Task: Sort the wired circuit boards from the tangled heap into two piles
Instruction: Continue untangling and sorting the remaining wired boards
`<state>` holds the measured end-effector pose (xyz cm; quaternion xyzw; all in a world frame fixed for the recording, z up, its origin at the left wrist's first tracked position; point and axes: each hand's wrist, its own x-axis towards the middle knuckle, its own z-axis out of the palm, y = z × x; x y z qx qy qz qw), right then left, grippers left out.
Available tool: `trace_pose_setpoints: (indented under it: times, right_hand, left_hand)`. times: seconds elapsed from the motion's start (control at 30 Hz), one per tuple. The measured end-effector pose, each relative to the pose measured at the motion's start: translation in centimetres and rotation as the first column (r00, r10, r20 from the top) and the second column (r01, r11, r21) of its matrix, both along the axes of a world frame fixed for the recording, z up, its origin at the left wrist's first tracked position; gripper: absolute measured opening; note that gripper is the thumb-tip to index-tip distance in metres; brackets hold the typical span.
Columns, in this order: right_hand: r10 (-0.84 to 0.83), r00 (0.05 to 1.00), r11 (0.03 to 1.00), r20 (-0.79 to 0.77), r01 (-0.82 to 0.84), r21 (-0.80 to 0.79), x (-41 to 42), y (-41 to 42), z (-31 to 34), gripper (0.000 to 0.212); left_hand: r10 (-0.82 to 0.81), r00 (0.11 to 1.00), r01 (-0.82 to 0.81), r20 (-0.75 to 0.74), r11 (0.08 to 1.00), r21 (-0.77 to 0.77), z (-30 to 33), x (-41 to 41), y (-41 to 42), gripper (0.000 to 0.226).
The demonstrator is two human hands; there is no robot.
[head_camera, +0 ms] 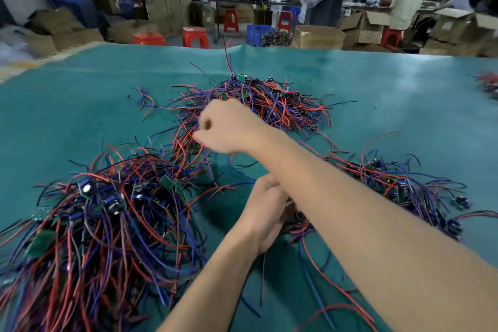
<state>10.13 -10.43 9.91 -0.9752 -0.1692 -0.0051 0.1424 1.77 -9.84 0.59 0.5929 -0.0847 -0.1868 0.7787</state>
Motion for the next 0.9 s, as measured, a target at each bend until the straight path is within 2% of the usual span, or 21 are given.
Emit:
trace_pose_setpoints:
  times: [0.07, 0.17, 0.23, 0.33, 0.4, 0.47, 0.6, 0.8, 0.9]
  right_hand:
    - [-0.163, 0.986, 0.985, -0.014, 0.162, -0.053, 2.2, -2.5, -1.3, 0.035]
    - [-0.19, 0.966, 0.981, -0.177, 0.179, -0.074, 3.5, -4.1, -3.3, 0.04]
    - [-0.209, 0.954, 0.977, -0.214, 0.212, -0.011, 3.6, -4.4, -4.6, 0.039]
    - [-0.291, 0.95, 0.931, -0.112, 0.308, 0.194, 3.6, -5.3, -5.2, 0.035]
    - [-0.356, 0.935, 0.883, -0.017, 0.342, 0.322, 3.4, -6.3, -5.0, 0.029]
    - [-0.412, 0.909, 0.831, 0.059, 0.348, 0.435, 3.0, -7.5, -4.5, 0.022]
    - [-0.523, 0.84, 0.724, 0.144, 0.349, 0.595, 2.5, -10.5, -3.1, 0.016]
    - [-0.498, 0.867, 0.463, -0.015, 0.28, 0.841, -4.1, -14.1, -2.3, 0.013]
    - [-0.4, 0.913, 0.462, -0.083, 0.279, 0.842, -8.4, -14.2, -3.9, 0.014]
  left_hand:
    - [-0.045, 0.999, 0.046, 0.026, 0.998, -0.043, 0.2, -0.1, 0.0, 0.019]
    - [-0.069, 0.997, 0.072, 0.045, 0.995, -0.069, 0.2, 0.1, 0.1, 0.026]
    - [-0.087, 0.996, 0.09, 0.038, 0.993, -0.081, 0.0, 0.2, 0.1, 0.027]
    - [-0.059, 0.998, 0.062, 0.026, 0.993, -0.105, 0.2, 0.1, 0.1, 0.018]
    - [-0.03, 0.999, 0.031, 0.014, 0.992, -0.12, 0.0, 0.2, 0.0, 0.022]
    - [-0.004, 1.0, 0.001, -0.02, 0.989, -0.15, -0.1, 0.3, -0.3, 0.026]
    - [0.006, 0.997, -0.02, -0.072, 0.981, -0.194, -0.2, 0.3, -0.5, 0.019]
    - [0.089, 0.975, -0.153, -0.204, 0.934, -0.324, -0.3, 0.8, -0.6, 0.02]
    - [0.108, 0.974, -0.168, -0.201, 0.935, -0.312, -0.3, 0.9, -0.7, 0.026]
